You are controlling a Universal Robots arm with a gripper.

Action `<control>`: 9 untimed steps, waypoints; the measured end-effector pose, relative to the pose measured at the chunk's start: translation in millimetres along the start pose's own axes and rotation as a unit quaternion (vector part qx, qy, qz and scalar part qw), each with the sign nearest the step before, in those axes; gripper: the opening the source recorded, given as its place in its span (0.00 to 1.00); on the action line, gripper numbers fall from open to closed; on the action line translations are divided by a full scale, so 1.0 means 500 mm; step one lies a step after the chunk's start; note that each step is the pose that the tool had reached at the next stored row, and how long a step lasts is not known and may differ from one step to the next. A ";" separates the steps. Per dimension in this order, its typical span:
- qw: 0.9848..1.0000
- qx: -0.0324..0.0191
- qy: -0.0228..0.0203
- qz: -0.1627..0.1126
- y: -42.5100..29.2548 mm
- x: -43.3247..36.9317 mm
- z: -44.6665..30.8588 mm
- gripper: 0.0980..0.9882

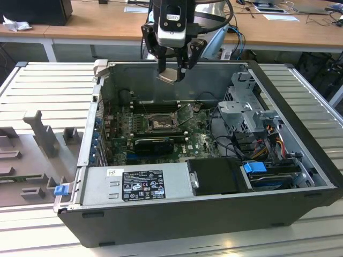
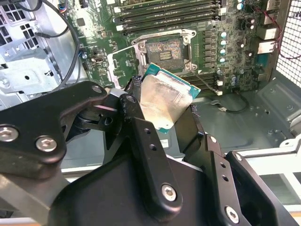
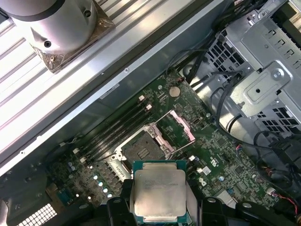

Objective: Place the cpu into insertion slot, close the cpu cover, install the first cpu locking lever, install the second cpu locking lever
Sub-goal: 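Place the cpu into insertion slot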

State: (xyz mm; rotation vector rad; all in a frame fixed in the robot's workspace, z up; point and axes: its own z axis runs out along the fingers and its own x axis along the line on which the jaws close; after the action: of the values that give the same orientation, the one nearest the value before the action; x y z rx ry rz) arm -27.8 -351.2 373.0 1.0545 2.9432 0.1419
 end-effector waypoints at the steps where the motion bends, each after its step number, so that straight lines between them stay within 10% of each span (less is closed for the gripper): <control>1: 1.000 0.000 0.000 0.003 0.000 0.000 0.000 0.48; 9: 1.000 0.000 -0.002 0.020 0.000 0.000 0.000 0.48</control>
State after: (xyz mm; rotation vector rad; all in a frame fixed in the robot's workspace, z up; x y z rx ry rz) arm -27.8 -351.2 373.0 1.1136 2.9194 0.1415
